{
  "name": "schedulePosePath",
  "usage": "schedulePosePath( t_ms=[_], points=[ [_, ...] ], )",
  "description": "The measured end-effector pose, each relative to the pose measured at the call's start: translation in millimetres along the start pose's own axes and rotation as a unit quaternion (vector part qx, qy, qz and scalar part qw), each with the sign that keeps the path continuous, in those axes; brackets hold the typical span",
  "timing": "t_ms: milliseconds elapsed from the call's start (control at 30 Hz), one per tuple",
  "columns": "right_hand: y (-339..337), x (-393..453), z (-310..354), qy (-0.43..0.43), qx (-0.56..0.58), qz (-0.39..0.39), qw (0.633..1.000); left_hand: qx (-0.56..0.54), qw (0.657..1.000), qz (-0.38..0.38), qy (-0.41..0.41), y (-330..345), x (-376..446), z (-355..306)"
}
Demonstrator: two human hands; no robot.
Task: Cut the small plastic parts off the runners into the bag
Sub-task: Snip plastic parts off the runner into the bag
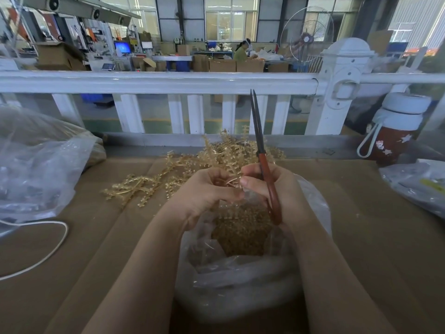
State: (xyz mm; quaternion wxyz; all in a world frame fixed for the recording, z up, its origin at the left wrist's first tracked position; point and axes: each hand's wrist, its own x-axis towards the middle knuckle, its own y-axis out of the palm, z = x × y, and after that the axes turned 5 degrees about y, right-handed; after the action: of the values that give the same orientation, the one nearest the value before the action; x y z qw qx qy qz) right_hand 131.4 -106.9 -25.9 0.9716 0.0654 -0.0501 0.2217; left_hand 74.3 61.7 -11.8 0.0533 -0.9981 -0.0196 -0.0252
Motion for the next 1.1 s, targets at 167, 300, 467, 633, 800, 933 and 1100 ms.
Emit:
schedulePosePath(
  t_ms=[167,300,467,633,800,933,1100],
  points=[
    [1,2,-1,0.006,-0.012,-0.039,0.999,0.039,0.999,0.018,-0.002,1,0,0],
    [3,0,0,0.002,-0.017,-0.053,0.998,0.075,0.996,0.043,-0.005,3,-3,-1],
    [4,-1,2,0.003,0.002,-0.052,0.999,0.059,0.998,0.038,0.004,4,-4,-4],
    [2,1,-1,-0.011,-0.045,-0.068,0.997,0.052,0.998,0.017,0.022,9,-2,-2],
    [-2,3,-2,-0.022,-0.117,-0.066,0.991,0.014,0.999,-0.039,0.035,2,1,4],
    [0,2,-3,-0.026,-0.115,-0.040,0.992,0.006,0.998,-0.045,0.051,1,1,6],
    [-1,4,-3,-0.030,-0.083,-0.034,0.996,-0.024,0.998,-0.027,0.057,2,-1,6]
  ],
)
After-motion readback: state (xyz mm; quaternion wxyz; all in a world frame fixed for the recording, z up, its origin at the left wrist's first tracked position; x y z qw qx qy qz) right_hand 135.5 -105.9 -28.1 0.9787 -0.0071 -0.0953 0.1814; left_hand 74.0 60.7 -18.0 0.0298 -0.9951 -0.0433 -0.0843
